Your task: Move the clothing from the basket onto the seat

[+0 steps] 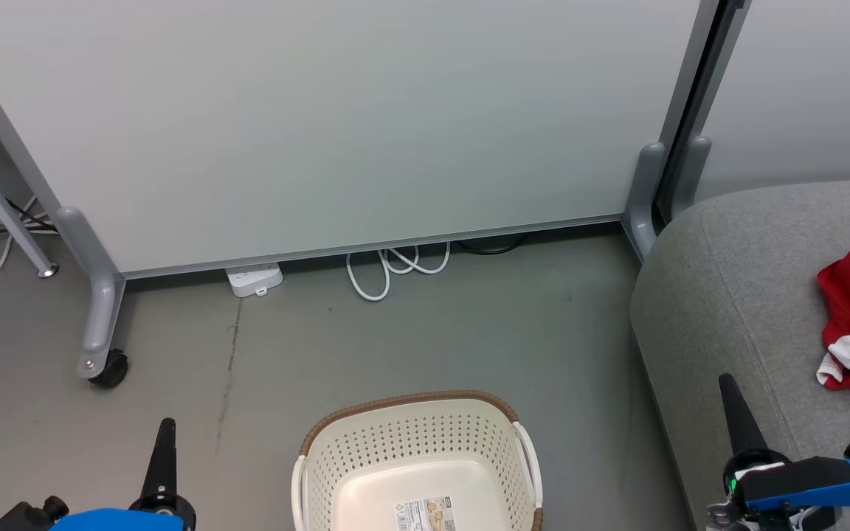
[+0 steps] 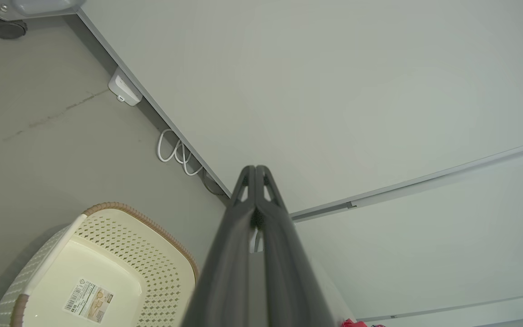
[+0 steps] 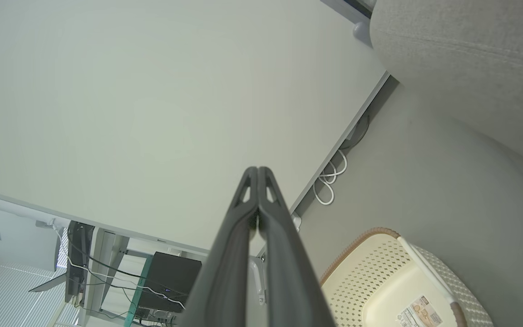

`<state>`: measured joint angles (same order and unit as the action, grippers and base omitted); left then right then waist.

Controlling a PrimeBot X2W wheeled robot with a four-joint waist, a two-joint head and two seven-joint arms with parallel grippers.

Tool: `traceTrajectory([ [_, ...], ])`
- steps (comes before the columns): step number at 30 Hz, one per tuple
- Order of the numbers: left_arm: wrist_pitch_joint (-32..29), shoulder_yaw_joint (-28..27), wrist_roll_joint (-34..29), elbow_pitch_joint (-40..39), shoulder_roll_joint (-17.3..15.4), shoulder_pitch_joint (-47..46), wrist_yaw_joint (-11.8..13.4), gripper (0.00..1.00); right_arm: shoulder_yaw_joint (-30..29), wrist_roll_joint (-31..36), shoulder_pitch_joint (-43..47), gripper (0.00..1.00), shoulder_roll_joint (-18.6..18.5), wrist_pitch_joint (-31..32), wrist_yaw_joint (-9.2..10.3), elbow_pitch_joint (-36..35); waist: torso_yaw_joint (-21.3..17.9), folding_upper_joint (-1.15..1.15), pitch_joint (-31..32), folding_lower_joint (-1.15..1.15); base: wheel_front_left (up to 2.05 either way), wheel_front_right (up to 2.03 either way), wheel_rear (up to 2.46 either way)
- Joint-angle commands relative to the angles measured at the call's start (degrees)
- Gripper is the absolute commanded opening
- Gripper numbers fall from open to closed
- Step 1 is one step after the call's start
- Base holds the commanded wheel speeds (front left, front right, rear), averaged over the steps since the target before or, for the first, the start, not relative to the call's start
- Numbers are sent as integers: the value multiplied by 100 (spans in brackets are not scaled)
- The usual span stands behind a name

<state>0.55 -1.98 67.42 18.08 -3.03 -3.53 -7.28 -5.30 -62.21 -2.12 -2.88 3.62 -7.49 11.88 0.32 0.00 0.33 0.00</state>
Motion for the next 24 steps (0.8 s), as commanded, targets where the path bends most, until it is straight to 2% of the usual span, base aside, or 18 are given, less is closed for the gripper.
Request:
traceTrajectory([
  [1,-46,-67,134,-84,-25,-144,-21,0,-19,-171,-129,0,-4,36,-1,-27,-1,0,-1,0,0,0,0],
  [24,-352,-253,1178,-234,-9,-215,-27,0,-68,-1429,-282,0,-2,148,0,85,-12,0,-20,0,0,0,0],
])
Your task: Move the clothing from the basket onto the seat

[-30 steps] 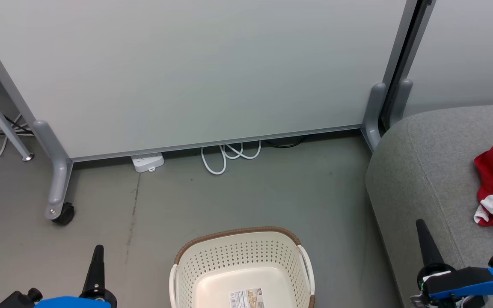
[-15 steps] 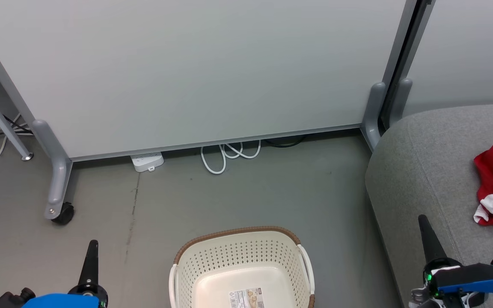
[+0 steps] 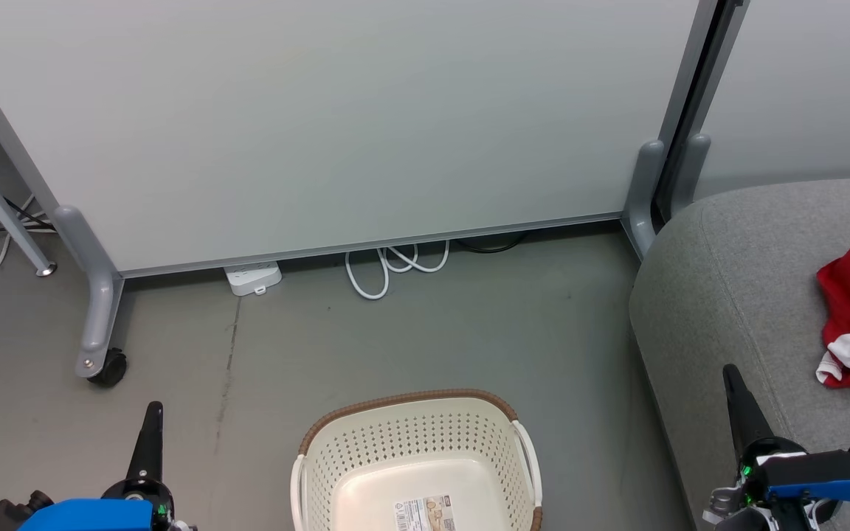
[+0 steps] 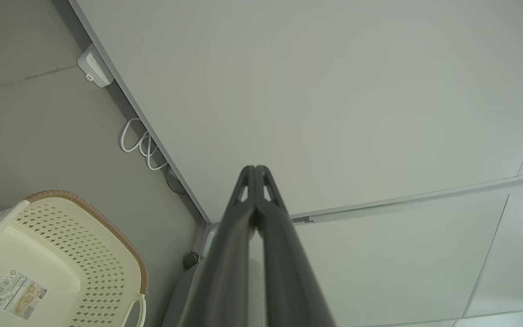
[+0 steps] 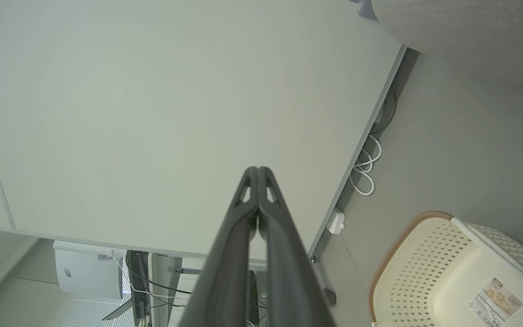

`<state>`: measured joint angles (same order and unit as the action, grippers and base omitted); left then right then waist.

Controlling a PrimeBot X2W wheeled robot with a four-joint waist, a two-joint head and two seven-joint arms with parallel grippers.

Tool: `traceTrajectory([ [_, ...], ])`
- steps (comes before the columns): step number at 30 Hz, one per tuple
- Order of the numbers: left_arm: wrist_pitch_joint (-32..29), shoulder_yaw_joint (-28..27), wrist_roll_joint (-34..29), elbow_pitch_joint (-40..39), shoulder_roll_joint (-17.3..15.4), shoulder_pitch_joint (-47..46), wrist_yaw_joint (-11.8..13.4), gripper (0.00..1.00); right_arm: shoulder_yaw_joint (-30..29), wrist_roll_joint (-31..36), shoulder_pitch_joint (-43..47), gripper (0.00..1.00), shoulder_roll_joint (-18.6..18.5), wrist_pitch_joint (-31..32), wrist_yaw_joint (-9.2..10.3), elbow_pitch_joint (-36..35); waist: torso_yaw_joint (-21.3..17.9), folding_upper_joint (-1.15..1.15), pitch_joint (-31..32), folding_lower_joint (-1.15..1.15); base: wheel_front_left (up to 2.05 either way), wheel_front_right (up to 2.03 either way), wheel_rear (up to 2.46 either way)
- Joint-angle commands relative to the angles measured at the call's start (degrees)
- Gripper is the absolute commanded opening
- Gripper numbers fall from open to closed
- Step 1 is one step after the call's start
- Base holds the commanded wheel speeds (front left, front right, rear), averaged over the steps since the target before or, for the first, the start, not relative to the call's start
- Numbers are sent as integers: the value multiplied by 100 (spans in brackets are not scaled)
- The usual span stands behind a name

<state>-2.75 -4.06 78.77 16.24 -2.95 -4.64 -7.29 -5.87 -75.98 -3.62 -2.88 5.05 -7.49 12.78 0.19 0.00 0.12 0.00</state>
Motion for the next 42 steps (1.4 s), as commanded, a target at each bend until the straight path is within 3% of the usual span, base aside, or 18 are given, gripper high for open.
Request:
traceTrajectory([
  [1,-39,-59,132,-63,-16,-113,-26,0,-14,-158,-145,0,-2,18,0,3,-1,0,-2,0,0,0,0],
  [35,-396,-268,1369,-238,2,-192,-35,0,-75,-1659,-290,0,1,161,0,132,-19,0,-30,0,0,0,0],
  [42,-405,-264,1370,-236,1,-193,-35,0,-73,-1652,-293,0,1,158,0,132,-19,0,-30,0,0,0,0],
])
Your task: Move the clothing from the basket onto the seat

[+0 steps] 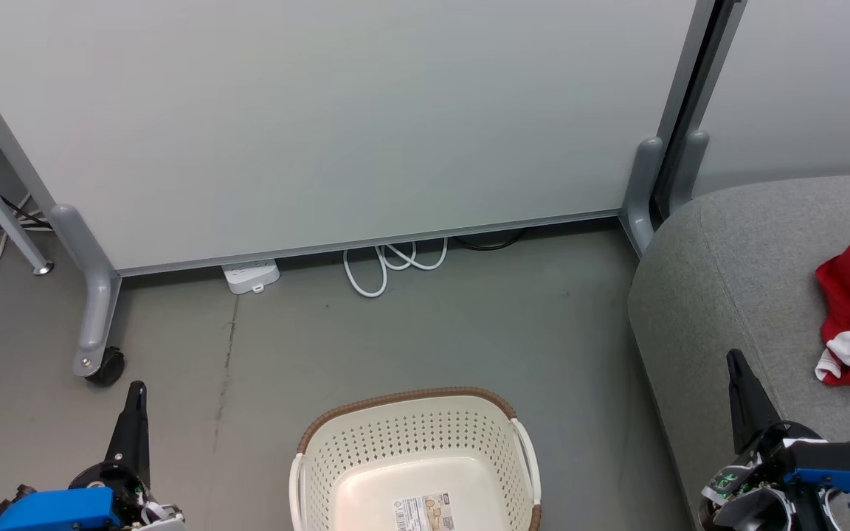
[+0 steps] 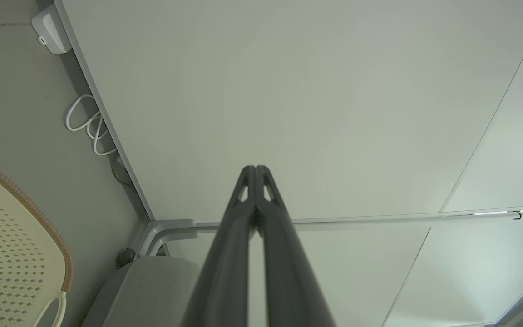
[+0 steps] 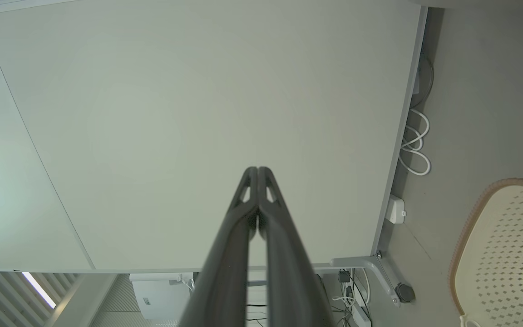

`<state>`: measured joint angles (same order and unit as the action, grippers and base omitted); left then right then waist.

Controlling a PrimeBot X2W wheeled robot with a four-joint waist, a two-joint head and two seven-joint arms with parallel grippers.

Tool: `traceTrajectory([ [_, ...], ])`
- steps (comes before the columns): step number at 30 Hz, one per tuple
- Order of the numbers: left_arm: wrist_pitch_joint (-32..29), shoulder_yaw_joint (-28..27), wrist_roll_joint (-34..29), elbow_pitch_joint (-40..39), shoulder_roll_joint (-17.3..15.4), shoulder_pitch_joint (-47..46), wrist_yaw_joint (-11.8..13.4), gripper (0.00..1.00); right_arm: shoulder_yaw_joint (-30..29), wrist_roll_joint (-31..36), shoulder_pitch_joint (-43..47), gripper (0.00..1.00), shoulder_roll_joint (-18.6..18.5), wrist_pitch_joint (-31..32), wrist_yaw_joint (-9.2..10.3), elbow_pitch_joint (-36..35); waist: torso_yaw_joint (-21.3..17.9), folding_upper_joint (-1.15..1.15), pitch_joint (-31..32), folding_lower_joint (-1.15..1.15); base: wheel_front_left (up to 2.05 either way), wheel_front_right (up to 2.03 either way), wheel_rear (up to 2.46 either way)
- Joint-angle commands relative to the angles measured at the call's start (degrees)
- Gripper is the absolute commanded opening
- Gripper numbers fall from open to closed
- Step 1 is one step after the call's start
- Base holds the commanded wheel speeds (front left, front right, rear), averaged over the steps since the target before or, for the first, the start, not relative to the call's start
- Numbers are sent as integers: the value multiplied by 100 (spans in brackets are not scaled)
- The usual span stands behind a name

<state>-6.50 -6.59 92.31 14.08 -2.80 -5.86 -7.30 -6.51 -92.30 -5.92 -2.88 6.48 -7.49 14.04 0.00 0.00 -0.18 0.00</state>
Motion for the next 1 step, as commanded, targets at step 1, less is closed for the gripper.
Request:
traceTrajectory([
  [1,-30,-11,15,-19,-14,-71,-34,0,-10,-19,-63,0,1,15,0,7,0,0,0,0,0,0,0],
])
